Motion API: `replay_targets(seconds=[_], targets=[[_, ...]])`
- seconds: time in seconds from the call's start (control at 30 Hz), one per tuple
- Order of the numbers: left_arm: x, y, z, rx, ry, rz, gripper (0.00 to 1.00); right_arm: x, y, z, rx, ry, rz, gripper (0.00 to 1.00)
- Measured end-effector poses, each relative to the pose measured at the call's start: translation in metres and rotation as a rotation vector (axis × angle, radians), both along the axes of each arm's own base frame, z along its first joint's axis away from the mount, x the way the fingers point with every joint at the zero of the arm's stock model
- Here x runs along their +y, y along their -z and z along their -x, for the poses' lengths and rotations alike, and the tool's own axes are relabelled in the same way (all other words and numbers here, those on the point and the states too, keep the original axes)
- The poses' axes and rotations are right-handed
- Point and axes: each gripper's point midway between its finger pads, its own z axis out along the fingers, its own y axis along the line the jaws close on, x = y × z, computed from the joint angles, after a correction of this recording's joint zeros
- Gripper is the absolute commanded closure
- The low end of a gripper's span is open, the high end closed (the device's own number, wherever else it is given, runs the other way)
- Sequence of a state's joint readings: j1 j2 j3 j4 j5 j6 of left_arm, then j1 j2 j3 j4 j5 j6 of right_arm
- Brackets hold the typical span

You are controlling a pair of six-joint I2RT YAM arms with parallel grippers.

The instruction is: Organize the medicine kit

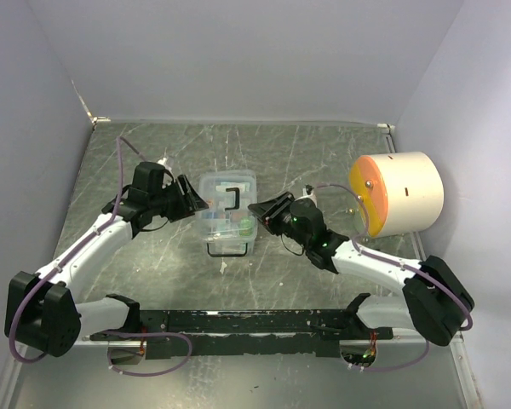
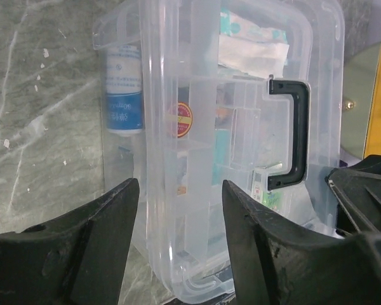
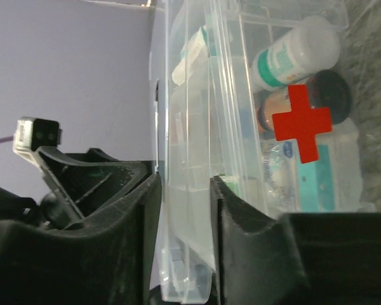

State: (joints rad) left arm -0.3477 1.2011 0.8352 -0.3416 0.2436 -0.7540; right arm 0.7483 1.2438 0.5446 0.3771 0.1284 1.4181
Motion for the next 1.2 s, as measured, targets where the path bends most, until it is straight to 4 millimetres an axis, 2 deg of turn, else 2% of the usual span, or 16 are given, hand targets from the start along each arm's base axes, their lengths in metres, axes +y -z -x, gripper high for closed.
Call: replay_targets(seconds=[0.1, 0.23, 0.37, 0.47, 0.57, 0.73, 0.87, 1.0, 1.1, 1.2], targets=[[-0.002, 0.002, 0.002, 0.000, 0.030, -0.003, 0.36, -0.005, 0.003, 0.003, -0.003, 0.001, 0.038, 0.48], [-0.002, 0.008, 0.005, 0.013, 0.058, -0.023, 0.37, -0.012, 0.017, 0.007, 0.006, -0.015, 0.134, 0.45], [-0.001, 0.014, 0.007, 0.027, 0.072, -0.039, 0.38, -0.019, 0.027, 0.010, 0.014, -0.031, 0.233, 0.46], [-0.001, 0.017, 0.008, 0.035, 0.080, -0.047, 0.38, -0.025, 0.027, 0.009, 0.000, -0.038, 0.305, 0.45], [0.000, 0.017, 0.009, 0.040, 0.088, -0.054, 0.36, -0.027, 0.020, 0.006, -0.032, -0.061, 0.379, 0.45], [-0.001, 0.009, 0.005, 0.021, 0.100, -0.060, 0.37, -0.017, 0.005, -0.006, -0.100, -0.122, 0.465, 0.45], [-0.003, 0.003, 0.000, 0.005, 0.104, -0.063, 0.39, -0.012, 0.015, -0.010, -0.095, -0.163, 0.526, 0.48], [-0.002, 0.007, -0.003, 0.016, 0.100, -0.078, 0.43, -0.013, 0.032, -0.012, -0.060, -0.185, 0.583, 0.53], [-0.001, 0.015, -0.003, 0.037, 0.098, -0.088, 0.45, -0.011, 0.029, -0.015, -0.066, -0.189, 0.597, 0.56], [-0.002, 0.017, -0.005, 0.039, 0.097, -0.088, 0.46, -0.010, 0.028, -0.016, -0.067, -0.194, 0.606, 0.54]])
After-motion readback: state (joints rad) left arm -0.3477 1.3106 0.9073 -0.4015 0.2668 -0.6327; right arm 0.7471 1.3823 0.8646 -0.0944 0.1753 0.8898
